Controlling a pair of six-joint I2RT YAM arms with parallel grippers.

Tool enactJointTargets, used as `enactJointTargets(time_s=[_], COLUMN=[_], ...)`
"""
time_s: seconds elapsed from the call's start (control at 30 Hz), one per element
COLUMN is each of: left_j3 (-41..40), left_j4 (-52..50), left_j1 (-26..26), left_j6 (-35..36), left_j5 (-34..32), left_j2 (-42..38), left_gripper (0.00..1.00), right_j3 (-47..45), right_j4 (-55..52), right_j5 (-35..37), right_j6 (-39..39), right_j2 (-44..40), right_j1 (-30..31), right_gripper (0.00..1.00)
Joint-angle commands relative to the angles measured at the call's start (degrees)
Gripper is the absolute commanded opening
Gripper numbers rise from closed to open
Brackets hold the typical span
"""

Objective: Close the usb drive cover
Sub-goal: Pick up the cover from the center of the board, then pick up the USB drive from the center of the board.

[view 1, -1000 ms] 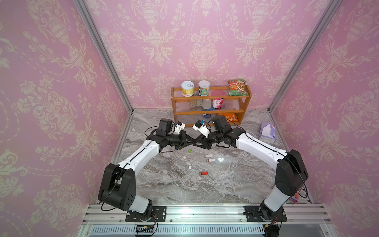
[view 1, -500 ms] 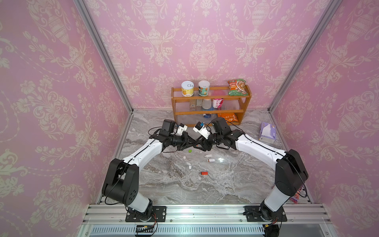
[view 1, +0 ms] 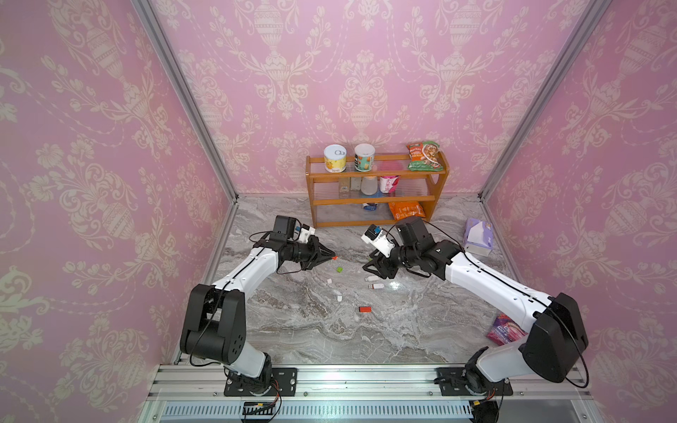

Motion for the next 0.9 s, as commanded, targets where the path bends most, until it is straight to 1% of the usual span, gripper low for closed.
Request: enactJointTargets(time_s=[0.0,0.1,0.2,0.27,0.43,0.57,0.7,0.87], left_j3=[-1.8,-3.9,-5.4,-5.8,-7.1,-7.7,-7.8,-9.1], left_j4=[-2.9,-2.4,-2.6,-4.2,-6.1,-6.7,-6.5,-4.9], left_j1=[1.3,2.7,4.3,5.6,9.2,11.2,11.7,11.8], left_j6=[-0.2,-1.7,-2.3,-1.2,0.3,0.5,0.2,-0.8], left_j5=[-1.3,-2.0,-2.0,-1.8,-0.2,0.3,0.8,1.3], left_j2=[-2.6,-5.4,-8.4,-9.6,-11.5,-12.8,-12.9,-13.1], left_gripper=[0.0,0.0,0.0,0.0,0.0,0.0,0.0,0.0], right_j3=[0.0,0.0,0.0,-0.8,-3.8,-4.2,-3.5,-3.1], right_j4=[-8.5,-14.3,-19.4,-20.4,-16.8,-16.3,-15.5,-14.1], right_j5=[5.1,8.8,8.8,10.6,12.1,14.0,14.5,16.0], right_j6=[0.1,1.2,2.8,3.8,6.2,6.1,5.8,5.4], right_j2=[1.1,3.7,6.8,7.9,8.7,11.7,14.4,16.4], right_j1=[3.6,7.1,9.7,11.8,13.4,13.7,14.4,14.7], right_gripper=[0.54,0.53,0.51,0.5,0.49,0.47,0.43,0.42])
